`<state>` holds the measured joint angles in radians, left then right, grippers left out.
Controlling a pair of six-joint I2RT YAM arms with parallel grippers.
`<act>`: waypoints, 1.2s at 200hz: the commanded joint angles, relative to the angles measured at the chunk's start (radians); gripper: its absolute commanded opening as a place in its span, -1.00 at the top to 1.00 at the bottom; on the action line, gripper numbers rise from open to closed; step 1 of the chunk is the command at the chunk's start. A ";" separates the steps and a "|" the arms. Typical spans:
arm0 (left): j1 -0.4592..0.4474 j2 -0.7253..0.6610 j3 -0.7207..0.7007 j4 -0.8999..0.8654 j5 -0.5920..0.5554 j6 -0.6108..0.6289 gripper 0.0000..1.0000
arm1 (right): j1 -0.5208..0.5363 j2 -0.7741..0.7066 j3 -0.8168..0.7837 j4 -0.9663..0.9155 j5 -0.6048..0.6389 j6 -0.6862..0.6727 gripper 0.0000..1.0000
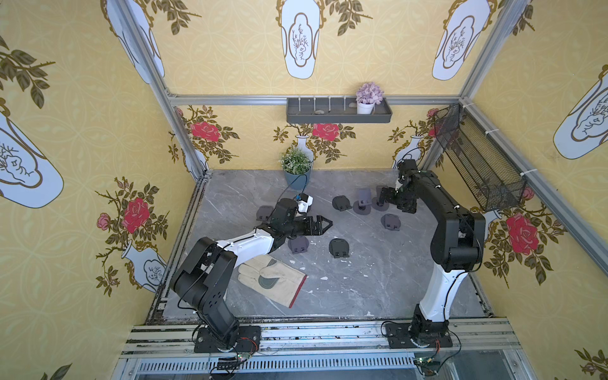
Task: Open the phone stand
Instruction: Pick up the phone stand at the center of the board.
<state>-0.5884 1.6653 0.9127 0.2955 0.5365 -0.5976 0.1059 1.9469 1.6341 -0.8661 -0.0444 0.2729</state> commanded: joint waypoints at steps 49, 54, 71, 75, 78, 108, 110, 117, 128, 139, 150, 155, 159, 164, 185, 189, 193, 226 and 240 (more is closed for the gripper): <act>-0.092 0.031 0.001 0.028 -0.024 -0.005 -0.98 | 0.026 -0.001 -0.151 0.037 0.047 0.042 -0.86; -0.097 0.035 0.003 0.027 -0.025 -0.008 -0.98 | 0.026 0.002 -0.154 0.036 0.055 0.044 -0.85; -0.112 0.043 0.006 0.031 -0.030 -0.011 -0.98 | 0.026 0.014 -0.155 0.029 0.071 0.045 -0.82; -0.114 0.045 0.007 0.032 -0.030 -0.012 -0.98 | 0.026 0.017 -0.155 0.027 0.075 0.045 -0.81; -0.116 0.047 0.009 0.032 -0.030 -0.013 -0.98 | 0.026 0.019 -0.154 0.025 0.079 0.045 -0.81; -0.122 0.058 0.017 0.034 -0.031 -0.017 -0.98 | 0.022 0.048 -0.148 0.020 0.084 0.042 -0.76; -0.122 0.059 0.017 0.034 -0.031 -0.015 -0.98 | 0.021 0.051 -0.147 0.019 0.083 0.041 -0.77; -0.123 0.062 0.019 0.033 -0.029 -0.014 -0.98 | 0.019 0.060 -0.143 0.018 0.084 0.041 -0.76; -0.122 0.066 0.028 0.027 -0.028 -0.010 -0.98 | 0.015 0.072 -0.136 0.015 0.085 0.039 -0.75; -0.122 0.072 0.035 0.021 -0.025 -0.007 -0.98 | 0.013 0.083 -0.132 0.014 0.084 0.035 -0.74; -0.122 0.075 0.040 0.018 -0.025 -0.005 -0.98 | 0.011 0.094 -0.127 0.009 0.095 0.034 -0.71; -0.122 0.077 0.041 0.016 -0.024 -0.004 -0.98 | 0.011 0.098 -0.125 0.008 0.097 0.033 -0.72; -0.122 0.077 0.044 0.014 -0.025 -0.003 -0.98 | 0.011 0.099 -0.124 0.009 0.098 0.032 -0.71; -0.122 0.079 0.045 0.014 -0.023 -0.003 -0.98 | 0.009 0.099 -0.123 0.009 0.097 0.031 -0.70; -0.122 0.081 0.048 0.012 -0.024 0.001 -0.98 | 0.004 0.113 -0.113 0.007 0.089 0.029 -0.55; -0.122 0.083 0.048 0.011 -0.024 0.001 -0.98 | 0.005 0.116 -0.110 0.005 0.086 0.030 -0.50; -0.123 0.085 0.047 0.011 -0.024 0.001 -0.98 | 0.003 0.119 -0.107 0.004 0.083 0.029 -0.47; -0.122 0.090 0.048 0.016 -0.023 -0.002 -0.98 | 0.003 0.150 -0.091 -0.012 0.068 0.024 -0.23; -0.122 0.091 0.049 0.017 -0.024 -0.002 -0.98 | 0.003 0.157 -0.091 -0.016 0.068 0.023 -0.24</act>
<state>-0.7094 1.7458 0.9581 0.3000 0.5121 -0.6086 0.1097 2.0872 1.5383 -0.8597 0.0338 0.3092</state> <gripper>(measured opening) 0.990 0.618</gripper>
